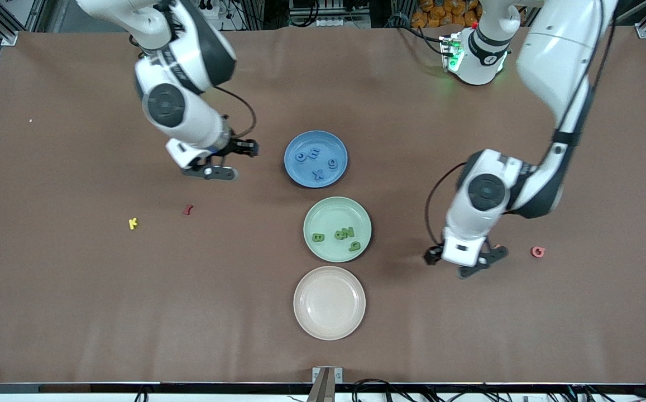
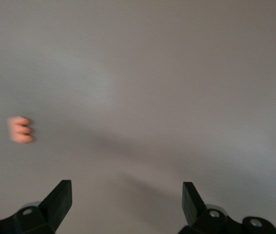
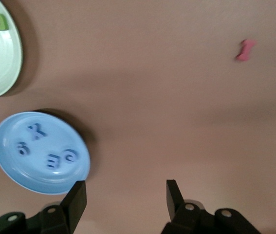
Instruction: Sort letters by color into matching plates
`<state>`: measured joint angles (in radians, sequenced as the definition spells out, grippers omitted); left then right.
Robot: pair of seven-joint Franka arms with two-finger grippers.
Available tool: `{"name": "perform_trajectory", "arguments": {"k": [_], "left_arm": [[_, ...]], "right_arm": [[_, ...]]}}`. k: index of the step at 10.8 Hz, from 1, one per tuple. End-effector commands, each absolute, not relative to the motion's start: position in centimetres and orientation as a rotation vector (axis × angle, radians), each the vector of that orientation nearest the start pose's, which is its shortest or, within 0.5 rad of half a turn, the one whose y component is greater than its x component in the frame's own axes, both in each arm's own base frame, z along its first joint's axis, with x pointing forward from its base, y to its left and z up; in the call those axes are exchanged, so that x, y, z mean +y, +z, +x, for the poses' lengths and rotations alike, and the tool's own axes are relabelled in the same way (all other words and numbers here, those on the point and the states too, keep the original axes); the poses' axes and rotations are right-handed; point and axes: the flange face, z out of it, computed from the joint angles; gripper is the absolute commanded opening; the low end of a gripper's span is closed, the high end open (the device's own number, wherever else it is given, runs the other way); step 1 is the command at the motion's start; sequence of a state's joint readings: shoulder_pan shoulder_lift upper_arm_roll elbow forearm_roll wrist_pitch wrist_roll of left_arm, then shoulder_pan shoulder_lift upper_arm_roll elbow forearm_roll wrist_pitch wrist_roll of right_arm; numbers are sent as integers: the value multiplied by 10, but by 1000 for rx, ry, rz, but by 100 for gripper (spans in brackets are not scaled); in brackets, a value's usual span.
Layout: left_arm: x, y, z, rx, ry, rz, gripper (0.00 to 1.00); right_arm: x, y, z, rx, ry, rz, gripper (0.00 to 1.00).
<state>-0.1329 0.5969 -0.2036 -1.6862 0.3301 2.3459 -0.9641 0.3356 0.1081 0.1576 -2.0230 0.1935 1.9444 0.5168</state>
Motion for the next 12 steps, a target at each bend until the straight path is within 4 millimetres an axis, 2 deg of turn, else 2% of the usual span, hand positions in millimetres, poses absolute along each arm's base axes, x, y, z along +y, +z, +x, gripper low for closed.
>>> {"name": "perform_trajectory", "arguments": {"k": [1,2,3,4,5,6,7,8,10,12], "left_arm": [[-174,259,620,-591,-57,-2958,100],[-156,268,597,-570,-26,-2953,100],[-134,280,574,-519,6,-2966,100],[-122,284,556,-507,40,-2983,100],[-123,288,545,-489,50,-2995,100],[-122,301,537,-481,20,-2983,100],[-113,321,537,-419,6,-3005,100],[-98,349,538,-350,15,-3060,100],[-61,412,546,-183,4,-3155,100],[-54,473,567,-169,-47,-3171,100]], "right_arm": [[204,418,496,-73,329,-3096,75],[180,431,508,-135,293,-3100,75],[152,444,521,-167,281,-3090,88],[130,458,531,-211,284,-3079,100],[110,477,539,-215,292,-3072,100],[90,495,547,-209,284,-3078,100],[82,512,551,-218,252,-3109,100],[65,528,557,-184,205,-3129,100],[54,563,564,-155,102,-3141,100],[46,593,567,-137,26,-3150,100]]}}
